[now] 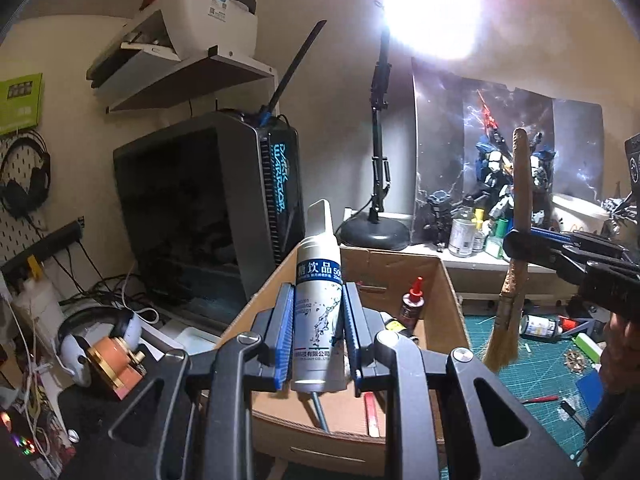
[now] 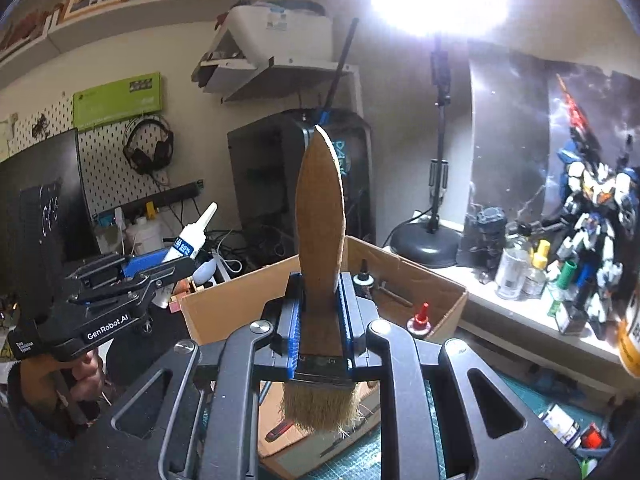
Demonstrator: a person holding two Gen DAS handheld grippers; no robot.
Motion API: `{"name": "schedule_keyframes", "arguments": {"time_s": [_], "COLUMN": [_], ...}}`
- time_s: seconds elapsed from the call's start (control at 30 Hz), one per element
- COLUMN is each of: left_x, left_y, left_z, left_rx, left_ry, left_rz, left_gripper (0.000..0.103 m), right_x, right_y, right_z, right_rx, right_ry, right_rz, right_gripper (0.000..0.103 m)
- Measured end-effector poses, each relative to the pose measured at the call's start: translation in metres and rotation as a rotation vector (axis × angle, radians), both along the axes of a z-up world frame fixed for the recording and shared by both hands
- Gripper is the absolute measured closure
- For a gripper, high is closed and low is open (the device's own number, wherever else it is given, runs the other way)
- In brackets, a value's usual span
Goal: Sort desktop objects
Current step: 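Swing the right gripper with the paintbrush over the box beside the left gripper, then lower the white bottle and paintbrush into the box with both grippers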
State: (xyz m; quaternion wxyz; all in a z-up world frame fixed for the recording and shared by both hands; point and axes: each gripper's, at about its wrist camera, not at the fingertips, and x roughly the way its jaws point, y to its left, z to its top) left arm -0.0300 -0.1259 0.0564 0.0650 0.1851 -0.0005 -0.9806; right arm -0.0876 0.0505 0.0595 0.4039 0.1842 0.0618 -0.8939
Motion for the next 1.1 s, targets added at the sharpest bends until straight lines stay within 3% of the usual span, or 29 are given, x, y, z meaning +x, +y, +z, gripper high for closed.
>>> {"name": "schedule_keyframes", "arguments": {"time_s": [0.2,0.37,0.67,1.1], "left_x": [-0.022,-0.049,-0.093,-0.134], "left_y": [-0.006,-0.019,-0.025,-0.023], "left_z": [0.007,0.009,-0.006,-0.014], "left_rx": [-0.022,0.006,0.007,0.006], "left_ry": [-0.030,-0.078,-0.160,-0.199], "left_rz": [-0.008,-0.042,-0.063,-0.069], "left_gripper": [0.080,0.080,0.080,0.080], "right_x": [-0.019,-0.040,-0.074,-0.110], "right_y": [-0.018,-0.028,-0.043,-0.064], "right_z": [0.000,-0.003,-0.014,-0.023], "right_rx": [0.029,0.053,0.090,0.103], "right_ry": [-0.016,-0.044,-0.098,-0.140], "right_rz": [0.015,0.007,-0.009,0.000], "right_gripper": [0.087,0.087,0.087,0.087]}}
